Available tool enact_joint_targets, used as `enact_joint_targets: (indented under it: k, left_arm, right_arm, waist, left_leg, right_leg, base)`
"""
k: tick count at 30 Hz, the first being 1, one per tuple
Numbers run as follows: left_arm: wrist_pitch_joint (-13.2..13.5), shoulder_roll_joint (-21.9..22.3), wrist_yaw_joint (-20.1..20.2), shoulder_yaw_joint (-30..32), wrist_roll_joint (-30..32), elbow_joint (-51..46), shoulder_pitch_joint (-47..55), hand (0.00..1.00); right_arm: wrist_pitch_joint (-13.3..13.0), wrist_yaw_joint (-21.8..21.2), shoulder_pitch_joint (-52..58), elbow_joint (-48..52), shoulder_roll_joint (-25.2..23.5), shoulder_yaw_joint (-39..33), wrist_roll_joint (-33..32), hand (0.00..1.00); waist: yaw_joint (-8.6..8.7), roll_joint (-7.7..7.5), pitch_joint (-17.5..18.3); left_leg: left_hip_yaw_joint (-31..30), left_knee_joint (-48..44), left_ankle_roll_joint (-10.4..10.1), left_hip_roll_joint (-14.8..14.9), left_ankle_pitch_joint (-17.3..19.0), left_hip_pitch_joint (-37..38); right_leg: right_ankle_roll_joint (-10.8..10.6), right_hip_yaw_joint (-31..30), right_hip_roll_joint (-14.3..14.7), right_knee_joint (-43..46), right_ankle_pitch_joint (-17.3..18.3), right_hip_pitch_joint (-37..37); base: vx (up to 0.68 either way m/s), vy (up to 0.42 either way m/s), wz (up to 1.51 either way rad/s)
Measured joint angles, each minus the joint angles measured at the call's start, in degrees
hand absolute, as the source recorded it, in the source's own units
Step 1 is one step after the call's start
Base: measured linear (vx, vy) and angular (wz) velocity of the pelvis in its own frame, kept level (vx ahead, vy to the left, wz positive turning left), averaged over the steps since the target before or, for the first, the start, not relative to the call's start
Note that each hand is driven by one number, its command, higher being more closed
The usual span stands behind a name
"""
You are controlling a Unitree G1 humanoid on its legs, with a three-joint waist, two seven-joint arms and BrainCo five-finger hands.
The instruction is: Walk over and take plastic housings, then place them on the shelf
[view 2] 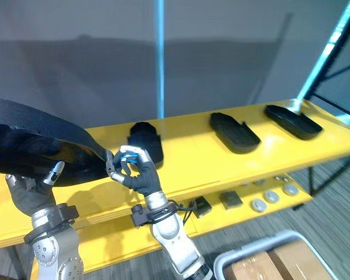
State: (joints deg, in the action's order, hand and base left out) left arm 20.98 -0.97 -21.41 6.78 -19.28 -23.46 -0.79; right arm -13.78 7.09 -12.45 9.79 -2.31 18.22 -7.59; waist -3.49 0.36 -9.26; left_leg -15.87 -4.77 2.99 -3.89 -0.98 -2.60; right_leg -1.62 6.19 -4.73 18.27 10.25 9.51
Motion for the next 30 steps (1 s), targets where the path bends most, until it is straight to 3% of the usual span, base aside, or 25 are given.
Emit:
enact_joint_targets:
  k: [1,2,3,6,8,10,11,14,16,18,19,20,21,23,25,27,28,30]
  left_arm:
    - [-0.20,-0.14,0.20,1.29,-0.02,0.01,1.20,1.00]
    - [-0.31,0.64,0.36,2.96,0.00,0.31,2.79,1.00]
    - [-0.37,0.90,0.39,4.32,0.07,0.17,4.88,1.00]
    - [-0.94,0.94,0.30,9.80,1.29,-0.39,8.51,1.00]
    - [-2.00,1.37,0.16,9.63,2.10,-0.37,8.46,1.00]
    - [-2.33,2.06,0.50,9.80,3.02,0.62,7.45,1.00]
    - [-2.33,2.06,0.26,10.15,3.16,1.54,7.36,1.00]
    - [-2.68,1.82,-0.84,11.58,3.15,6.58,7.15,1.00]
    - [-3.23,0.58,-1.78,12.66,2.45,10.45,5.68,1.00]
    - [-4.21,-3.26,-2.10,13.46,-0.41,12.95,4.77,1.00]
    - [-4.39,-4.49,-1.89,13.86,-2.14,13.27,4.78,1.00]
    - [-4.58,-5.37,-1.79,13.88,-3.14,13.47,4.17,1.00]
    - [-4.93,-7.91,-1.63,13.92,-4.28,14.54,3.12,1.00]
    - [-5.76,-12.38,-1.04,12.88,-5.91,15.24,2.04,1.00]
    - [-6.07,-13.86,0.60,10.85,-7.10,15.31,0.48,1.00]
    - [-6.01,-15.63,2.93,8.85,-9.72,15.30,-1.46,1.00]
    - [-6.06,-16.84,4.07,7.47,-11.96,15.97,-3.02,1.00]
    - [-6.35,-17.55,5.36,4.63,-14.96,18.34,-6.66,1.00]
  right_arm:
    - [0.01,0.31,3.15,1.90,0.46,-5.14,-1.40,0.00]
    - [0.02,0.49,5.17,2.37,1.68,-8.67,-1.53,0.00]
    - [0.05,0.83,7.33,2.49,3.15,-10.95,-2.25,0.00]
    - [0.05,0.78,12.03,3.96,4.77,-12.04,-3.95,0.00]
    - [-0.02,-0.18,14.59,5.79,4.78,-12.53,-5.54,0.00]
    - [0.08,-1.19,17.80,5.62,4.84,-15.31,-5.57,0.00]
    - [0.14,-1.30,18.40,5.56,4.90,-16.60,-5.58,0.00]
    - [0.14,-1.20,19.19,5.33,4.97,-20.32,-6.35,0.00]
    - [0.14,-0.72,19.69,4.92,5.45,-20.84,-6.76,0.00]
    - [0.14,0.42,19.81,3.37,6.19,-20.36,-6.66,0.00]
    - [0.16,0.96,20.13,2.14,6.48,-20.38,-6.46,0.00]
    - [0.16,1.28,20.57,1.37,6.38,-20.47,-5.98,0.00]
    - [0.72,1.37,21.49,-1.03,3.97,-20.30,-5.47,0.00]
    - [1.92,0.94,24.23,-1.53,0.04,-19.50,-5.01,0.00]
    - [2.76,0.61,24.96,-1.59,-0.18,-19.76,-2.69,0.00]
    - [3.86,0.44,25.84,-1.99,-0.34,-19.32,-0.03,0.00]
    - [4.27,0.00,26.28,-2.70,-0.58,-18.96,1.43,0.00]
    - [4.73,-0.46,28.34,-3.15,-0.64,-18.60,1.67,0.00]
  waist:
    - [0.72,-1.17,0.52]
    - [1.22,-0.65,0.62]
    - [1.15,0.13,1.14]
    - [0.72,0.06,1.64]
    - [0.39,0.08,1.68]
    - [1.69,0.04,1.65]
    - [1.70,0.04,1.64]
    - [2.93,0.00,1.67]
    - [4.04,0.20,1.82]
    - [3.97,1.83,2.84]
    - [4.02,3.88,3.97]
    - [4.32,3.91,4.25]
    - [4.09,1.02,4.42]
    - [3.97,-1.78,5.45]
    - [3.72,-1.36,5.55]
    - [2.60,-1.09,5.58]
    - [3.09,-0.83,5.43]
    - [5.22,-0.41,5.10]
  left_leg:
    - [-2.03,-0.79,-1.01,-2.26,0.78,-0.49]
    - [-3.27,-1.71,-1.86,-2.63,1.84,-0.37]
    - [-2.37,-2.28,-2.59,-1.92,2.61,-0.33]
    - [-1.19,-2.64,-3.59,0.91,4.23,-0.85]
    - [1.53,-3.84,-4.32,1.96,5.47,-2.90]
    - [16.81,-8.18,-5.09,7.59,6.40,-6.48]
    - [20.54,-9.62,-5.13,9.63,6.42,-7.41]
    - [22.65,-13.79,-6.01,13.89,6.89,-9.76]
    - [22.15,-13.73,-6.37,17.80,6.82,-10.13]
    - [18.11,-11.38,-6.49,21.79,6.27,-7.99]
    - [15.27,-10.27,-10.82,22.17,6.58,-5.96]
    - [14.97,-10.01,-16.91,21.63,8.21,-5.56]
    - [15.85,-11.73,-16.00,18.31,8.74,-5.71]
    - [15.64,-16.14,-12.81,13.44,11.75,-6.65]
    - [16.11,-19.08,-10.44,11.37,14.12,-7.42]
    - [18.86,-17.61,-8.42,10.61,13.69,-7.16]
    - [19.56,-15.76,-6.89,10.27,12.60,-6.93]
    - [18.90,-12.27,-4.95,8.83,10.39,-6.05]
  right_leg:
    - [-0.47,-4.70,-0.31,-4.23,-3.90,-0.28]
    - [-0.70,-4.43,-0.61,-4.21,-6.47,-1.00]
    - [-0.51,-3.82,-0.03,-5.74,-6.70,-2.39]
    - [0.81,-4.04,2.87,-10.73,-8.89,-4.28]
    - [1.35,-2.44,3.19,-12.32,-9.41,-4.55]
    - [1.51,1.53,2.29,-12.79,-9.32,-5.69]
    - [1.52,2.18,1.51,-12.82,-9.30,-5.80]
    - [0.31,3.57,-2.93,-12.27,-9.12,-5.64]
    - [-1.94,3.82,-5.92,-10.58,-8.42,-4.90]
    - [-5.80,2.10,-7.48,-7.98,-7.30,-3.16]
    - [-8.31,1.61,-7.59,-7.79,-7.27,-3.32]
    - [-9.41,1.65,-8.51,-7.92,-7.37,-3.81]
    - [-9.73,0.62,-11.56,-8.62,-7.74,-4.42]
    - [-9.01,1.15,-14.85,-11.56,-10.89,-7.75]
    - [-8.65,0.91,-16.95,-9.93,-15.38,-7.12]
    - [-4.47,2.78,-18.04,-7.47,-20.79,-2.93]
    - [-3.24,5.42,-17.85,-3.76,-19.53,-0.51]
    - [-4.93,2.46,-11.74,2.26,-8.56,0.45]
  base:
    - [0.13,-0.208,1.07]
    - [0.14,-0.186,0.77]
    - [0.14,-0.147,0.21]
    - [0.13,-0.123,-0.14]
    - [0.07,-0.081,0.38]
    - [0.05,-0.038,0.90]
    - [0.03,0.037,0.56]
    - [-0.01,0.204,0.37]
    - [-0.04,0.291,0.31]
    - [-0.02,0.563,-0.11]
    - [0.01,0.572,-0.13]
    - [0.02,0.612,-0.01]
    - [0.04,0.448,0.21]
    - [0.06,0.451,0.26]
    - [0.01,0.398,0.00]
    - [-0.05,0.355,-0.47]
    - [-0.05,0.321,-0.25]
    - [-0.03,0.188,0.12]
